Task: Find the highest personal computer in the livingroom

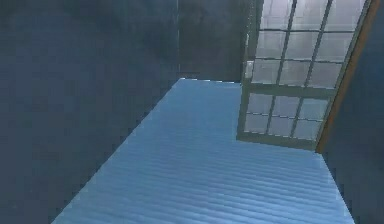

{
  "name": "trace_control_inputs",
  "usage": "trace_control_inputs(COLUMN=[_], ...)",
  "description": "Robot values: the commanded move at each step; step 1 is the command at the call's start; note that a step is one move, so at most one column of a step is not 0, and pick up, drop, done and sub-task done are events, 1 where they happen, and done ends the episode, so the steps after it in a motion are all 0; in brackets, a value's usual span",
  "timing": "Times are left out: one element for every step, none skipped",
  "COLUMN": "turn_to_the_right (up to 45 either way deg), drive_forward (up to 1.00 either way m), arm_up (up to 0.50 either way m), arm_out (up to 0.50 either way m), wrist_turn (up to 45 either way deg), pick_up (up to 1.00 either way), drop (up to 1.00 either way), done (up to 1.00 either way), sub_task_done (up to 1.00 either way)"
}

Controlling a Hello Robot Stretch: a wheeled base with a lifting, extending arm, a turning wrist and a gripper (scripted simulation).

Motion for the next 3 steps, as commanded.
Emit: trace_control_inputs(turn_to_the_right=[0.0, 0.0, -15.0], drive_forward=[1.0, 1.0, 0.0], arm_up=[0.0, 0.0, 0.0], arm_out=[0.0, 0.0, 0.0], wrist_turn=[0.0, 0.0, 0.0], pick_up=[0.0, 0.0, 0.0], drop=[0.0, 0.0, 0.0], done=[0.0, 0.0, 0.0], sub_task_done=[0.0, 0.0, 0.0])
